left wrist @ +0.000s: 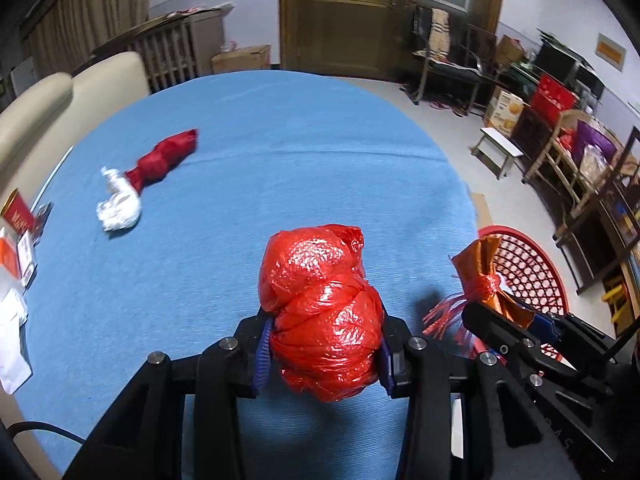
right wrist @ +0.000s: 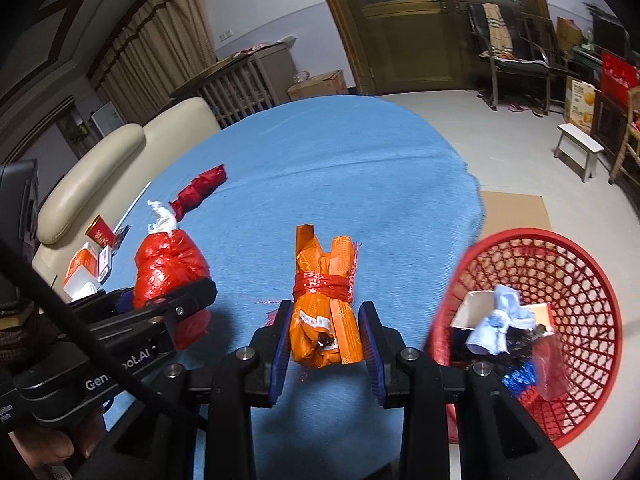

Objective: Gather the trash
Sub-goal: 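Carry the red bag and orange bag over the red wastebasket with both tools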

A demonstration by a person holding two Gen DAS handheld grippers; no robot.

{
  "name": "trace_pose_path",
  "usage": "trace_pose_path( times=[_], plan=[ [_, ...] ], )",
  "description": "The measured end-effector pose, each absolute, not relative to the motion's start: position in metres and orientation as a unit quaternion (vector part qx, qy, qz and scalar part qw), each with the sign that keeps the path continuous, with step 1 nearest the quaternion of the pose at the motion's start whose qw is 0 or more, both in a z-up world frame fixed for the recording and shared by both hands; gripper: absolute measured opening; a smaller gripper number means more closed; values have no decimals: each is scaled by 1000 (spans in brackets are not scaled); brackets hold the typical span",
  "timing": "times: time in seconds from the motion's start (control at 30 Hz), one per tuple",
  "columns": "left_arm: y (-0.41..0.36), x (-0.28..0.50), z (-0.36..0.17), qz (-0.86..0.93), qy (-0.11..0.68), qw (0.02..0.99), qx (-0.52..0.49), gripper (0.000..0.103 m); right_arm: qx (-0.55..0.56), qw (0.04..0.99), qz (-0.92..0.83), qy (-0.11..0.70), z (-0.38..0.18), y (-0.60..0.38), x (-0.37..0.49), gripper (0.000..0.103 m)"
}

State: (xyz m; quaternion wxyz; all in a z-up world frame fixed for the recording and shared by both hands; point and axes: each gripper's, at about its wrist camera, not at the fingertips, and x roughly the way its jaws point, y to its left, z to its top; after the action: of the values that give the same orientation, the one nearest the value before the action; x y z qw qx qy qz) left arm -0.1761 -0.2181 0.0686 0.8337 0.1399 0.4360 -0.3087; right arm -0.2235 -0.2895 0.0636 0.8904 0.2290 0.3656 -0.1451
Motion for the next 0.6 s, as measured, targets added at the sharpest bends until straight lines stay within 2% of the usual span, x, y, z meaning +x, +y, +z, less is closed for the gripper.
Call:
trace_pose_path(
  times=[0.6],
  plan=[
    [-296, -228, 77, -399, 408, 800, 183, 44, 267, 867, -241, 346, 56, -365, -295, 35]
  ],
)
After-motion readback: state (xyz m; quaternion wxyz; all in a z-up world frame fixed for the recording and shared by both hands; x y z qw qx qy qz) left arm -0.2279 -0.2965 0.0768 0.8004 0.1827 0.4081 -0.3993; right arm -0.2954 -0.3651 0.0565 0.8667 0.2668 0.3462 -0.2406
